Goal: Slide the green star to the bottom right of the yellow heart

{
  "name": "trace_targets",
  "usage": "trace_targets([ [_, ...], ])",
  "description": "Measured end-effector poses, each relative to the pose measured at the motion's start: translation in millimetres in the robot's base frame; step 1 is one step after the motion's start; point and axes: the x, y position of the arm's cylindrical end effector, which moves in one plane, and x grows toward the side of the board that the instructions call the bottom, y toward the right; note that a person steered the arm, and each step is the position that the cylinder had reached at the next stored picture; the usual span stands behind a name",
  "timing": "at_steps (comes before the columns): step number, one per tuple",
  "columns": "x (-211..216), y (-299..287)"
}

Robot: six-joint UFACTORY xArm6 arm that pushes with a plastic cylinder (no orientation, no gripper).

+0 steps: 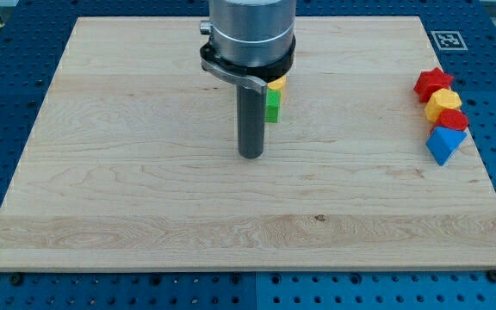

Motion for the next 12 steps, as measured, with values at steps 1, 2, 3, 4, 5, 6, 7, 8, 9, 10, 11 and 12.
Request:
trace_targets([
  [1,-15.1,-38.7],
  [2,-46.7,-56.5],
  [3,-64.3,-47.0],
  [4,-71.1,-39.9],
  [5,-74.7,-30.2],
  [6,-74.7,-11.0],
  [7,-74.7,-4.4],
  [8,-74.7,18.4],
  [9,-74.7,23.1],
  [10,-74.7,24.1],
  [11,-74.7,27.6],
  [12,-74.7,29.4],
])
